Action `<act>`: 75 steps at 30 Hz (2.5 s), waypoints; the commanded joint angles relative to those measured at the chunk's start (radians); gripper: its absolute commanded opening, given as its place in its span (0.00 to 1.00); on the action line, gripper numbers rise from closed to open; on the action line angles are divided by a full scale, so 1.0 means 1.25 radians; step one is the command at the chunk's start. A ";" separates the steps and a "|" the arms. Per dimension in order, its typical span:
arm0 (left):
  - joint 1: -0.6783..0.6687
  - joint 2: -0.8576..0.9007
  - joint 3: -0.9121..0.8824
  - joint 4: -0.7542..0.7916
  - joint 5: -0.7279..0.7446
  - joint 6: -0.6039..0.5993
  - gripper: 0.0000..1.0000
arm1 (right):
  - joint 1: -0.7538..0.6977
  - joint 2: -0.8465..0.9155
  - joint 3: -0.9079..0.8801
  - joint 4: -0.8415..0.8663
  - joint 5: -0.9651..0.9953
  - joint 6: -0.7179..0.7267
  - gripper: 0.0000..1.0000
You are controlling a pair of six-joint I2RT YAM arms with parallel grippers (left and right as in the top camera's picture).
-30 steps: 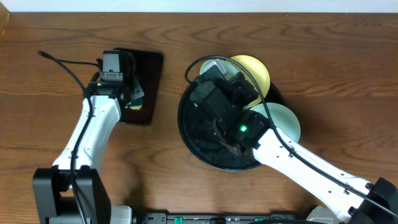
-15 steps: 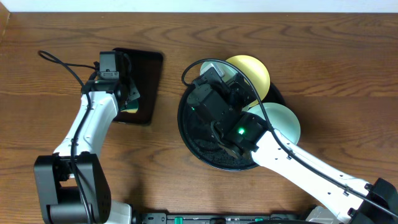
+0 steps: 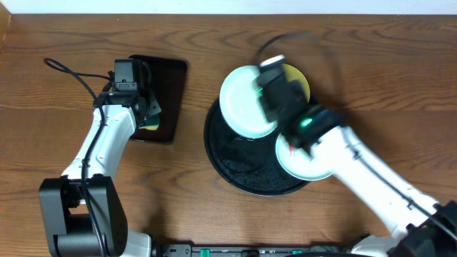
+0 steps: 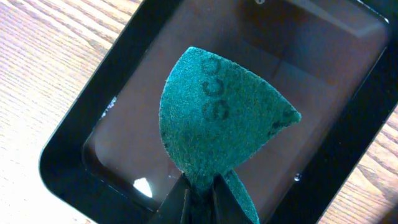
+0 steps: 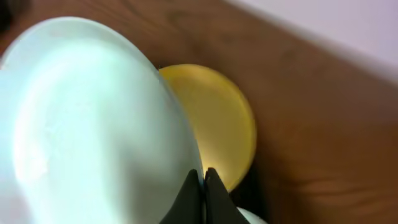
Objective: Clean dirty plates on tray and stack at the side
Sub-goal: 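Lift the cleaned pale green plate with the right gripper, then place the pale green plate on the table right of the round tray, then grasp the yellow plate's rim with the right gripper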
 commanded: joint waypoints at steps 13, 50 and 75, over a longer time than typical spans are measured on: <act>0.004 0.003 -0.011 -0.001 0.013 -0.026 0.08 | -0.735 0.098 0.008 0.002 -0.509 0.234 0.01; 0.002 0.003 -0.012 0.005 0.052 -0.029 0.08 | -0.377 0.238 0.012 0.055 -0.366 0.186 0.52; 0.002 0.004 -0.016 0.005 0.121 -0.028 0.08 | -0.297 0.358 0.014 0.117 -0.453 0.188 0.01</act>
